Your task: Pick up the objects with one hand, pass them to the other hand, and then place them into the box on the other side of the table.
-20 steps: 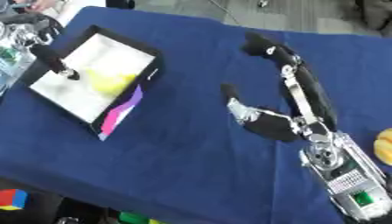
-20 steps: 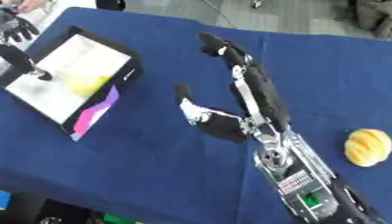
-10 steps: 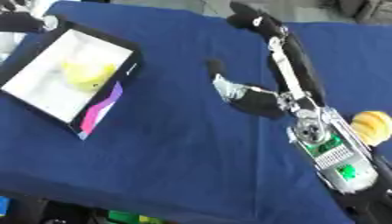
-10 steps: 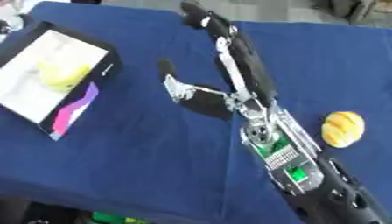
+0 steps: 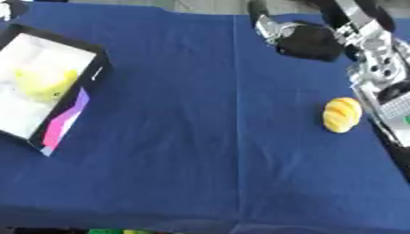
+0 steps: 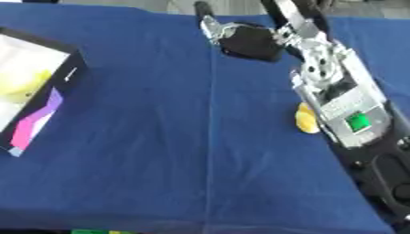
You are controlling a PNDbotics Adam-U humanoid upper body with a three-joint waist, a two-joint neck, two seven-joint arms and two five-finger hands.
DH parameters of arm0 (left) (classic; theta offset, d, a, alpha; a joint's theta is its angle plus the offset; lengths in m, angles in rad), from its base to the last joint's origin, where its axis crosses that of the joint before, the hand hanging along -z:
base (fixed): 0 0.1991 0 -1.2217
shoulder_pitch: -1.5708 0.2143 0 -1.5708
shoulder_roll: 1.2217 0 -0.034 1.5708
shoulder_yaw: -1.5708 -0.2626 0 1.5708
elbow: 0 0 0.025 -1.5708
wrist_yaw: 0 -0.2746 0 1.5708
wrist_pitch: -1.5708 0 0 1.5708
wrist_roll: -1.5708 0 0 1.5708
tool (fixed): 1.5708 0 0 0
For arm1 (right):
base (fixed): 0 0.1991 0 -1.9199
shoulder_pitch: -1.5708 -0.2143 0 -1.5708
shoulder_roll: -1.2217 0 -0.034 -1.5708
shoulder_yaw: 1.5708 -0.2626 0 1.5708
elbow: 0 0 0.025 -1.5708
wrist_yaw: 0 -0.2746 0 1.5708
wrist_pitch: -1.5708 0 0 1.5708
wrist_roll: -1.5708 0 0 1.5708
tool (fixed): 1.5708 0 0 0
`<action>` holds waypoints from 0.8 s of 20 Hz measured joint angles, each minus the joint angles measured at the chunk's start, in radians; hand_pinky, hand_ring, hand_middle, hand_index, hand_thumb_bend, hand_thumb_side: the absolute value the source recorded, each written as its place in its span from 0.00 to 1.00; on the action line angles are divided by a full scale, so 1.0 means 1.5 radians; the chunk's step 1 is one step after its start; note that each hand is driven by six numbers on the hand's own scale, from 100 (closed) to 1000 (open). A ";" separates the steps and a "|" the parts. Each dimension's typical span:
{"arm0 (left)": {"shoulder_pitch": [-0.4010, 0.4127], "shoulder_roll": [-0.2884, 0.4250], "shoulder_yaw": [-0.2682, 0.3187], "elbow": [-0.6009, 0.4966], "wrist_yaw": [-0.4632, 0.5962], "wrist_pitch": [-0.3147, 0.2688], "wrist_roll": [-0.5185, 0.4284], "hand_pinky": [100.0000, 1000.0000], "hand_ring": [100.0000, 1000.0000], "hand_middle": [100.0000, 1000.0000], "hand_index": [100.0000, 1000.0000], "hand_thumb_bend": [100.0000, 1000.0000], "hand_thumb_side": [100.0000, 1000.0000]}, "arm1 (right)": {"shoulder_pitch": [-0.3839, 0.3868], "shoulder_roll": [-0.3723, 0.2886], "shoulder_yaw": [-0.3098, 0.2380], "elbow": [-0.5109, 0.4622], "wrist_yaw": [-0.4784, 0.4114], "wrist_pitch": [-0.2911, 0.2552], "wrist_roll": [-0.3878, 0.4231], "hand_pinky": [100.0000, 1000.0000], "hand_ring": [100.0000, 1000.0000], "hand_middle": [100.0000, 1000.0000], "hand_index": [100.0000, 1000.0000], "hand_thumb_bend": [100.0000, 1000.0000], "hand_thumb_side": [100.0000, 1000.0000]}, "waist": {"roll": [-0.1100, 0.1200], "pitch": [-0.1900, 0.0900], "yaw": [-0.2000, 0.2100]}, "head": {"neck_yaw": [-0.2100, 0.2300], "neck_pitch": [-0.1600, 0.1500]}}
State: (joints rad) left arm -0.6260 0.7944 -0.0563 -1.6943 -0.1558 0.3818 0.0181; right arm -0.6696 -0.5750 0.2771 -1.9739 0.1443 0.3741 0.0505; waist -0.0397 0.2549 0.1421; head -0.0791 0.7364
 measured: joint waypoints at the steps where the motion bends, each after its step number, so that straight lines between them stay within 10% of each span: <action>1: 0.008 0.000 0.003 -0.013 0.018 -0.008 0.016 0.78 0.73 0.71 0.82 0.60 0.17 | 0.005 -0.022 -0.010 -0.002 -0.012 0.011 0.016 0.85 0.79 0.74 0.90 0.19 0.25 | -0.001 0.000 -0.001 | -0.002 -0.001; 16: 0.080 -0.038 0.029 -0.118 0.114 -0.055 0.166 0.76 0.70 0.69 0.81 0.54 0.44 | 0.114 -0.260 -0.147 0.029 0.053 -0.013 0.348 0.90 0.88 0.82 0.90 0.32 0.15 | -0.009 0.008 -0.008 | -0.019 -0.023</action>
State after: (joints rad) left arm -0.5056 0.7372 -0.0127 -1.8713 0.0148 0.2999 0.2678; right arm -0.4979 -0.9645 0.0564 -1.9309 0.2231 0.3553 0.5718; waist -0.0531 0.2669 0.1295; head -0.1082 0.7012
